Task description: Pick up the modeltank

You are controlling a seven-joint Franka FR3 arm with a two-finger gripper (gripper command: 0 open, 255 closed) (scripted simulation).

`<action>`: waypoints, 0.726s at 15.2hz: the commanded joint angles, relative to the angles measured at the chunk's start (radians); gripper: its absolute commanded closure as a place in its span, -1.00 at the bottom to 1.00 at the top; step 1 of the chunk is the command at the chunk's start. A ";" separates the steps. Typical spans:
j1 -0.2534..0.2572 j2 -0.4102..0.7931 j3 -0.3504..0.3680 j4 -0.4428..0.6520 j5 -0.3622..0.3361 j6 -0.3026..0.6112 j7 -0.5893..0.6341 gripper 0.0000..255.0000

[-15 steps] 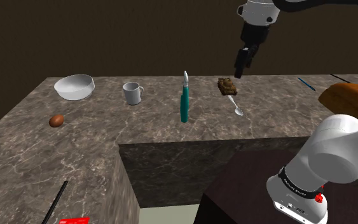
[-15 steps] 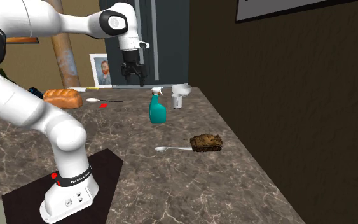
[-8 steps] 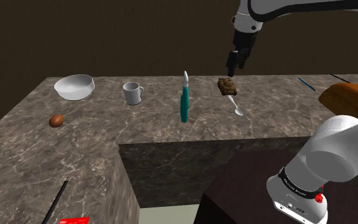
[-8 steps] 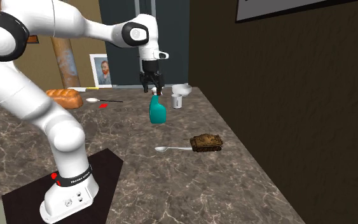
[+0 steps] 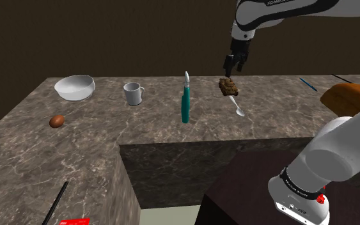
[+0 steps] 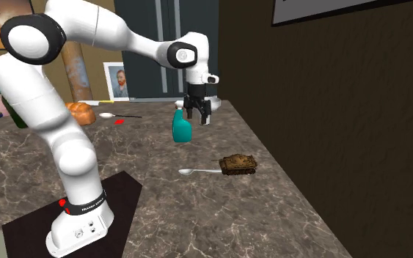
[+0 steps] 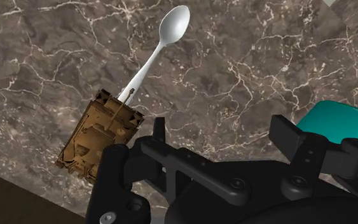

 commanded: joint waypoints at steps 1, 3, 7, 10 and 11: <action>-0.016 0.069 -0.028 0.038 0.009 0.024 -0.017 -1.00; -0.031 0.133 -0.052 0.072 0.021 0.044 -0.030 -1.00; -0.063 0.263 -0.095 0.149 0.056 0.076 -0.061 -1.00; -0.091 0.364 -0.121 0.216 0.091 0.091 -0.085 -1.00; -0.101 0.398 -0.129 0.240 0.103 0.095 -0.093 -1.00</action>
